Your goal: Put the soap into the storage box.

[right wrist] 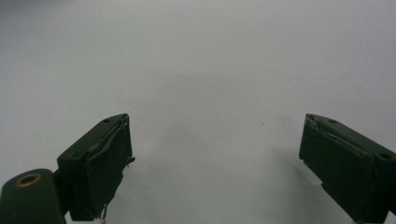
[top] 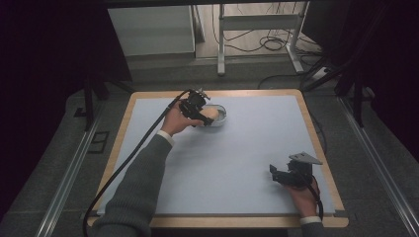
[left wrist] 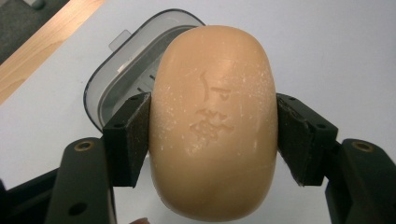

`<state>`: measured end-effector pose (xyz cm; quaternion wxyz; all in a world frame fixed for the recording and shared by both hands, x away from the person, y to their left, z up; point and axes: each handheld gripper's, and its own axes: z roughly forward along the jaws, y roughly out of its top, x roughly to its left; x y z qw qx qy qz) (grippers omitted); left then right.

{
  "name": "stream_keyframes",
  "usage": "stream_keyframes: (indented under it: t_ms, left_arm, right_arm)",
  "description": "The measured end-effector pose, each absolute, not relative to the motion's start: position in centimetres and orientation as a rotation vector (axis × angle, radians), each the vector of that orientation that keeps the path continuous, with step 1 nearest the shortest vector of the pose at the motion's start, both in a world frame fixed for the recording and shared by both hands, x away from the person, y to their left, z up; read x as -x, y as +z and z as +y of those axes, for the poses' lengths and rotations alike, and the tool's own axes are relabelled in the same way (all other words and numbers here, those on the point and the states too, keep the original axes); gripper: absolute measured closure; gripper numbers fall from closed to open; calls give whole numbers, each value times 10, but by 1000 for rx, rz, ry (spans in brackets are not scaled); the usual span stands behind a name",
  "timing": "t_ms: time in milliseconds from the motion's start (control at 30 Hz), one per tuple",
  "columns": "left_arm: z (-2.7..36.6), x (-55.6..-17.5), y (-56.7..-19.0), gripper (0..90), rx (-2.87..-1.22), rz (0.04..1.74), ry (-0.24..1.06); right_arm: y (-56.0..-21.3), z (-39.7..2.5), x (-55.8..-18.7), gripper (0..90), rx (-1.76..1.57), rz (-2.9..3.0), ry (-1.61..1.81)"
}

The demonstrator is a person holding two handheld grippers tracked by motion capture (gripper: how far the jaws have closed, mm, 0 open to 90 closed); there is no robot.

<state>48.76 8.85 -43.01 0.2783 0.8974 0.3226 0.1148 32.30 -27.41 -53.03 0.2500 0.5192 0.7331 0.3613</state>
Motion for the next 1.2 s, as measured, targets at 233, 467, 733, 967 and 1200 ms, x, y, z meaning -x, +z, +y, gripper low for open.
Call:
stream_keyframes:
  t_ms: [233,467,733,967,1200]
  left_arm:
    - [83,-499,-436,325,-2422,865,286]
    - [80,-509,-442,325,-2417,882,279]
    - [80,-522,-449,325,-2410,909,262]
    - [81,-529,-452,325,-2417,919,260]
    - [77,-534,-457,325,-2439,914,269]
  right_arm:
    - [-530,-274,-323,96,-1420,1992,984]
    - [-530,-275,-322,96,-1413,1991,997]
    - [-530,-274,-322,96,-1413,1988,993]
    - [-530,-274,-322,96,-1414,1985,991]
    - [-530,-274,-322,96,-1407,1988,988]
